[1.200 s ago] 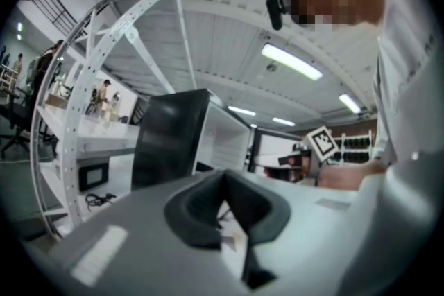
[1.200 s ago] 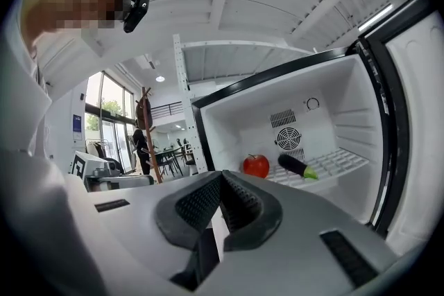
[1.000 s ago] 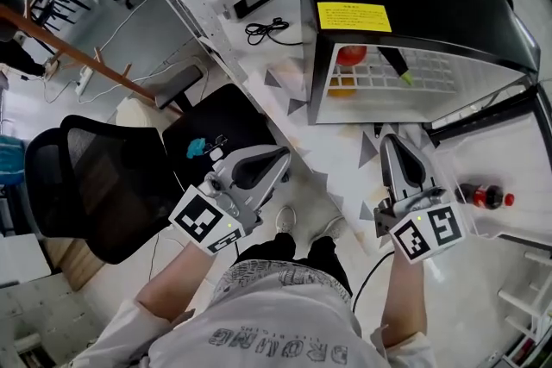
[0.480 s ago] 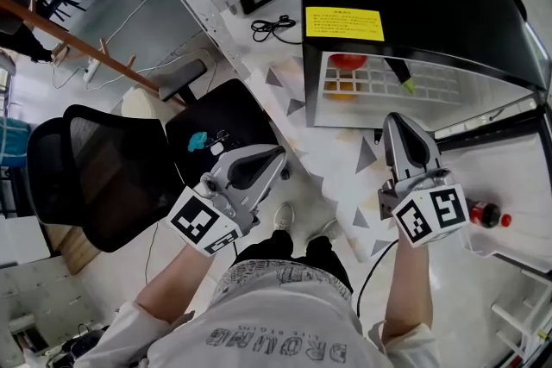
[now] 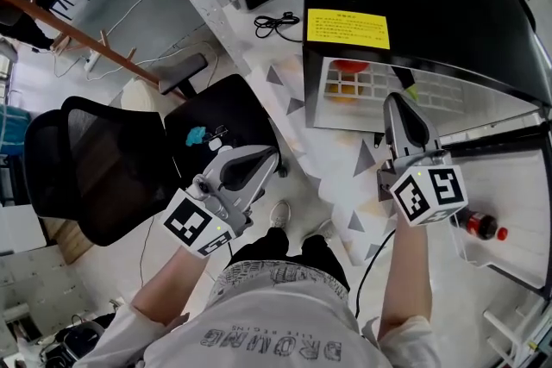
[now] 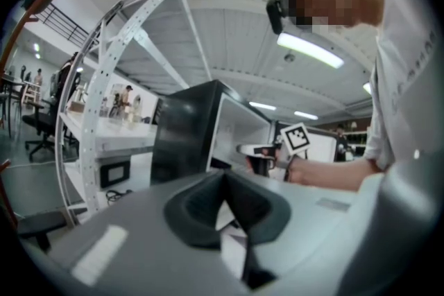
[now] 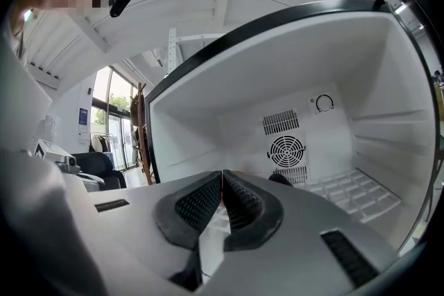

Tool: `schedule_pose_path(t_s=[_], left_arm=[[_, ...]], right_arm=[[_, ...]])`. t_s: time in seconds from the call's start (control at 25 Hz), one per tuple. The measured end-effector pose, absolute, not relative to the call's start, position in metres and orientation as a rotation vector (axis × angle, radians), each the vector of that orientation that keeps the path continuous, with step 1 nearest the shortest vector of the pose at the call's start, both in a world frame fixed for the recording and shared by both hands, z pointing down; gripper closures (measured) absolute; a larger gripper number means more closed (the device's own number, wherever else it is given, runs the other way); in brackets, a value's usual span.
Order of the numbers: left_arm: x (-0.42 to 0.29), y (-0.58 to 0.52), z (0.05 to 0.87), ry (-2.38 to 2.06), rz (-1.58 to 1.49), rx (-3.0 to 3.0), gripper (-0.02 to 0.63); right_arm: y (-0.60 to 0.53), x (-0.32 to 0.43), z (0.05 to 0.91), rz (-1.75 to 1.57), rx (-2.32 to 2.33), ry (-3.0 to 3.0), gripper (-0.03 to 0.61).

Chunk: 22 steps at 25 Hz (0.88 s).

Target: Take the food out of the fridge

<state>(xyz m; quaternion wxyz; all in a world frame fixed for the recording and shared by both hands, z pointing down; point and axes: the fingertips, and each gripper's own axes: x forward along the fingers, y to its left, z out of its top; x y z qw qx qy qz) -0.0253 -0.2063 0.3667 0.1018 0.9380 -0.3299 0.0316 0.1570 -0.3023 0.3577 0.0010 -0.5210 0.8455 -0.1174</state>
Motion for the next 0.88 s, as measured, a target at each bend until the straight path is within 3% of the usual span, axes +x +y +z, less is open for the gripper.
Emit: schedule_pose_path(t_s=[0.24, 0.88], left_arm=[[-0.032, -0.209, 0.372, -1.003, 0.112, 2.748, 0.607], [-0.044, -0.210, 0.377, -1.035, 0.149, 2.731, 0.607]], right_arm=[[-0.323, 0.152, 0.363, -0.350, -1.640, 2.680, 0.567], [-0.355, 0.137, 0.379, -0.308, -1.664, 2.730, 0.463]])
